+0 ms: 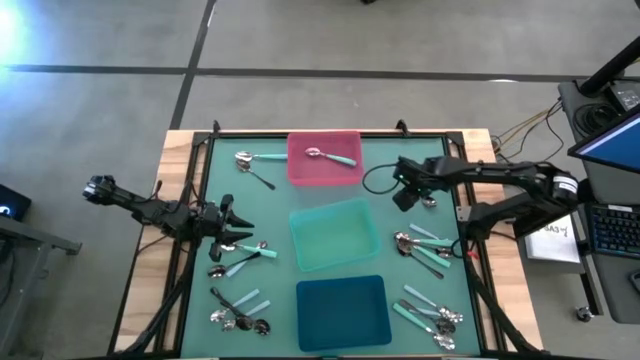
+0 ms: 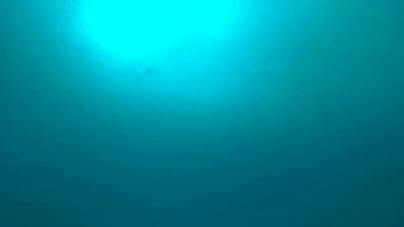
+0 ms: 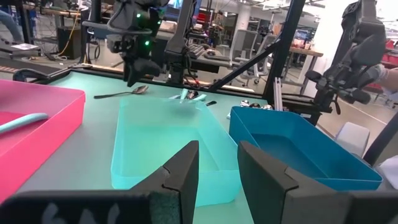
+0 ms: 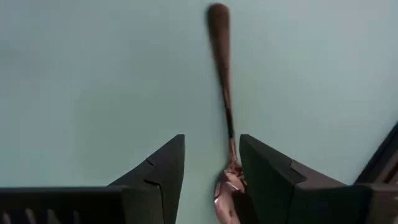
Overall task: Sort silverware by color (type)
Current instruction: Put the black spoon into the green bin
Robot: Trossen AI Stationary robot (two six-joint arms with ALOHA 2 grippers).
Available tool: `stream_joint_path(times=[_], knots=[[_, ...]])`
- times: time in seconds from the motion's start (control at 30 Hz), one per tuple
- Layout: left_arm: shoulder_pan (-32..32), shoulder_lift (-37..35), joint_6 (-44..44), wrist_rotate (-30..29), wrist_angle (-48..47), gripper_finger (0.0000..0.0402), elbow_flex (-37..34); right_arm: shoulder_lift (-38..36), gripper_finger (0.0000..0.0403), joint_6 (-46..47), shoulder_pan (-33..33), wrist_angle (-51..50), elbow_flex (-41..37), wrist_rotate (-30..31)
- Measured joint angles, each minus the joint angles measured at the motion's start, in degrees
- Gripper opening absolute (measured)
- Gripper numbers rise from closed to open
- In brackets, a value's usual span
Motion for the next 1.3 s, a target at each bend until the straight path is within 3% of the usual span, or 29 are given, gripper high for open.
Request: stream_joint_path(times=[0.57,0.77,1.03,1.3], knots=[[0.0,0.0,0.0,0.0,0.0,0.0096,0.0,14.2,0.0142,-6.2,-8.2,3.5,0.4,0.0],[0.0,0.0,0.0,0.0,0.0,0.0096,0.0,17.7,0.0105,-9.9,-9.1,4.7,0.3,-4.8],[0.0,0.0,0.0,0.0,0.0,0.0096,0.0,20.2,0.0018,-13.1,-9.2,5.4,0.3,-8.1],[0.0,0.0,0.0,0.0,0.0,0.0096,0.0,15.4,0.0011,-13.5,-9.1,5.2,0.6,-7.4]])
